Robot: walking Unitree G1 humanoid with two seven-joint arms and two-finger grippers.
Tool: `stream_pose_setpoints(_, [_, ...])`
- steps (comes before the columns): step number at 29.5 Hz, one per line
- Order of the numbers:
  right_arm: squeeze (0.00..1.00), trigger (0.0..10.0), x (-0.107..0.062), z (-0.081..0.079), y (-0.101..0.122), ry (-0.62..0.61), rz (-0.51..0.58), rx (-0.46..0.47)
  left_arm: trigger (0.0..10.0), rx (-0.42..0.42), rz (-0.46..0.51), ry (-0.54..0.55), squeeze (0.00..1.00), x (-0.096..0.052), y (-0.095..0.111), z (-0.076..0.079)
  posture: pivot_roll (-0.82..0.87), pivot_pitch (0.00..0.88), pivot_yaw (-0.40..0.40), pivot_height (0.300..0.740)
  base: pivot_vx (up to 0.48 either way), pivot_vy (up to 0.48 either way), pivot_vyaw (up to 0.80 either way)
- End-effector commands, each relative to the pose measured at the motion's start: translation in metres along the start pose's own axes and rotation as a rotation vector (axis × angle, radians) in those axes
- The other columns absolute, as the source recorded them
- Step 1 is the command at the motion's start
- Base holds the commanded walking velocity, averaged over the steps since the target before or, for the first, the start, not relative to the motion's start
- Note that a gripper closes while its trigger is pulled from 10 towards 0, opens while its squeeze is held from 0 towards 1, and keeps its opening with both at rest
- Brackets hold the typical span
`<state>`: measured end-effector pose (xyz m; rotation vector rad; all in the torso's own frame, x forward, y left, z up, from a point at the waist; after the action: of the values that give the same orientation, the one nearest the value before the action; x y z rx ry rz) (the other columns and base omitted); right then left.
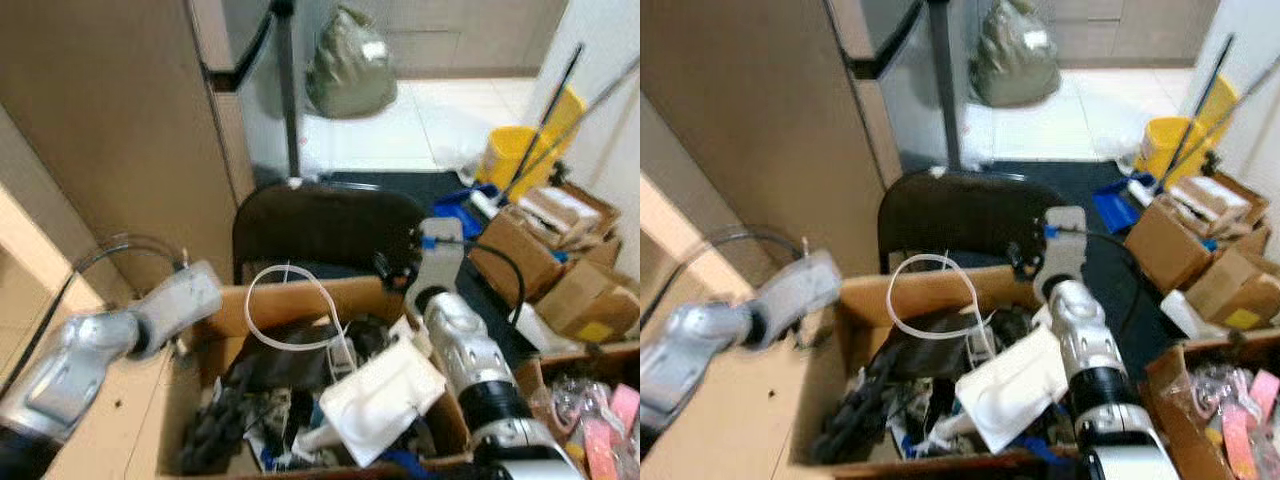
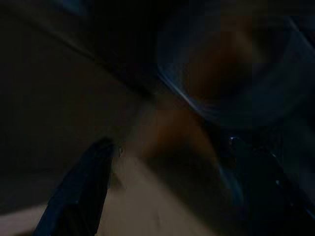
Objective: Picking trash to rubbish bin
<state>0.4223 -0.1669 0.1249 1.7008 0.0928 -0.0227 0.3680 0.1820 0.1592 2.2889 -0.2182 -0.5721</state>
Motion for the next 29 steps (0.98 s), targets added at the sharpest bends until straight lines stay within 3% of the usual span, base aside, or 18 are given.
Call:
stream_pose_setpoints(1, [0.0, 10.0, -0.004, 0.011, -0.005, -0.064, 0.007, -0.028, 10.0, -0.195, 0.087, 0.198, 0.0, -0.001, 0.01, -0.03, 0.06, 0.133, 0.071, 0.74, 0.0, 0.0, 0.0])
stream_pose_setpoints(2, [0.0, 10.0, -0.007, 0.018, -0.003, -0.104, 0.026, -0.03, 10.0, -0.289, 0.136, 0.273, 0.0, -0.001, 0.017, -0.039, 0.06, 0.132, 0.072, 0.74, 0.0, 0.0, 0.0])
stream_pose_setpoints(3, [0.0, 10.0, -0.007, 0.018, -0.003, -0.104, 0.026, -0.03, 10.0, -0.289, 0.136, 0.273, 0.0, -0.001, 0.017, -0.039, 0.06, 0.132, 0.072, 0.74, 0.0, 0.0, 0.0])
stream_pose_setpoints(4, [0.0, 10.0, -0.009, 0.023, -0.002, -0.127, 0.037, -0.029, 10.0, -0.344, 0.162, 0.315, 0.0, -0.002, 0.021, -0.043, 0.06, 0.132, 0.072, 0.74, 0.0, 0.0, 0.0])
stream_pose_setpoints(9, [0.0, 10.0, -0.017, 0.032, -0.005, -0.17, 0.052, -0.006, 10.0, -0.291, 0.126, 0.308, 0.0, 0.005, 0.021, -0.028, 0.05, 0.135, 0.074, 0.74, 0.0, 0.0, 0.0])
stream_pose_setpoints(13, [0.0, 10.0, -0.029, 0.033, -0.015, -0.205, 0.051, -0.01, 10.0, -0.258, 0.122, 0.297, 0.0, 0.016, 0.023, -0.004, 0.05, 0.138, 0.079, 0.74, 0.0, 0.0, 0.0])
stream_pose_setpoints(17, [0.0, 10.0, -0.037, 0.034, -0.019, -0.234, 0.065, 0.008, 10.0, -0.31, 0.107, 0.31, 0.0, 0.019, 0.018, 0.001, 0.05, 0.14, 0.075, 0.74, 0.0, 0.0, 0.0])
stream_pose_setpoints(29, [0.0, 10.0, -0.052, 0.012, -0.035, -0.176, 0.033, 0.04, 10.0, -0.378, 0.086, 0.282, 0.0, 0.022, 0.008, 0.016, 0.03, 0.146, 0.072, 0.74, 0.0, 0.0, 0.0])
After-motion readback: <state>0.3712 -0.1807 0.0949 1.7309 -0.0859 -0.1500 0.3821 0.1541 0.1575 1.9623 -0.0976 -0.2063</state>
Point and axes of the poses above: a point about 5 cm out from each wrist's last joint towards the gripper, its own x axis pointing out of the wrist towards the gripper, its own y axis along the axis of the wrist's last joint, z = x × y, the point moved 6 cm from there along x, pointing out of the wrist towards the gripper, and after that the axes turned 7 degrees about x, right-handed, at the moved point
